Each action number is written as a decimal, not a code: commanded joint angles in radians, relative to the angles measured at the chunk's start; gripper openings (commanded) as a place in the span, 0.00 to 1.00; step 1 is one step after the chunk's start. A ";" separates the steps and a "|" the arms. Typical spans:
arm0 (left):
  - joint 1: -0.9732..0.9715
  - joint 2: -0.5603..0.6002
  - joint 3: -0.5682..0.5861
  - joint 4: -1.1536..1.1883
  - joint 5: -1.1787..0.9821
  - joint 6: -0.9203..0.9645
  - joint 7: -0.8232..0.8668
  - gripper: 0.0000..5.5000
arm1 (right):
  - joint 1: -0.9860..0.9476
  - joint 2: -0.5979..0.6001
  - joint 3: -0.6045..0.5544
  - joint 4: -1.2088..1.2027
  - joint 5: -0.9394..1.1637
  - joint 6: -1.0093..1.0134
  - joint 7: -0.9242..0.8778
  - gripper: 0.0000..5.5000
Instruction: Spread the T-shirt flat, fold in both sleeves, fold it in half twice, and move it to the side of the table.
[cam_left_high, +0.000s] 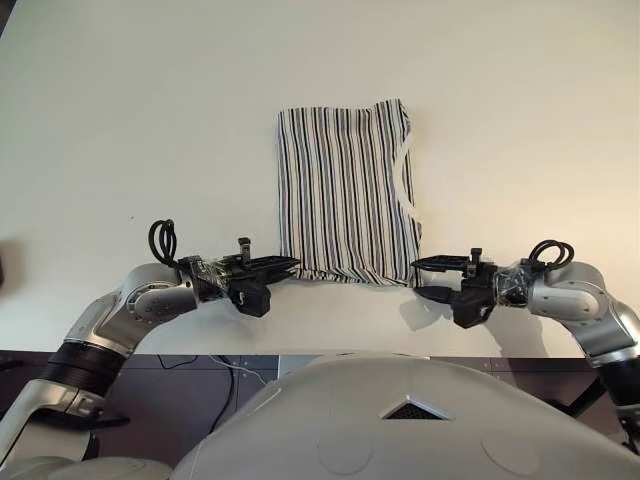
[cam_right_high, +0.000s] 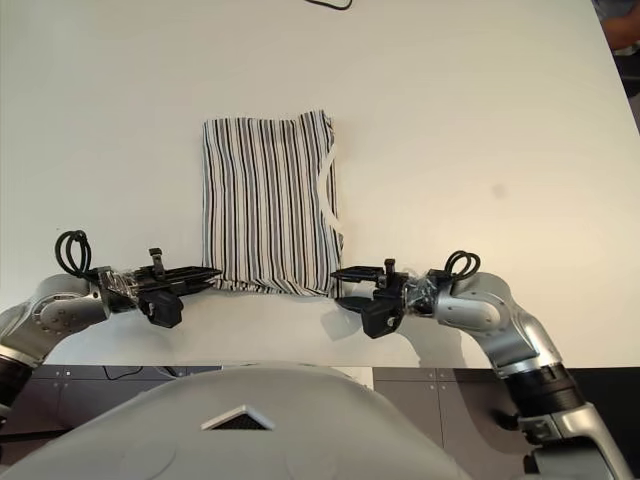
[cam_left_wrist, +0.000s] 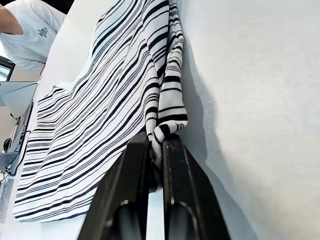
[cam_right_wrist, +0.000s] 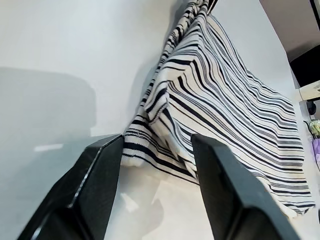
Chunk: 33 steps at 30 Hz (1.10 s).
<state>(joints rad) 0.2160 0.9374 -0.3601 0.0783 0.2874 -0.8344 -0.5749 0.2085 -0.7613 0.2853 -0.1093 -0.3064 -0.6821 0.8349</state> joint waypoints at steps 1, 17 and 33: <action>0.024 0.010 -0.030 -0.003 0.024 0.043 -0.064 0.03 | -0.034 0.007 0.023 0.014 -0.054 0.035 -0.019 0.45; -0.021 0.007 -0.006 0.013 0.020 0.014 -0.091 0.03 | -0.145 -0.022 0.113 0.101 -0.008 -0.015 -0.015 0.18; 0.330 0.163 0.171 -0.457 -0.409 0.263 -0.162 0.03 | 0.117 -0.278 -0.106 -0.330 0.708 0.469 0.201 0.02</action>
<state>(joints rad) 0.4758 1.0551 -0.2405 -0.2855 -0.0364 -0.6326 -0.7268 0.2448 -0.9526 0.2535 -0.3606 0.2922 -0.2966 0.9966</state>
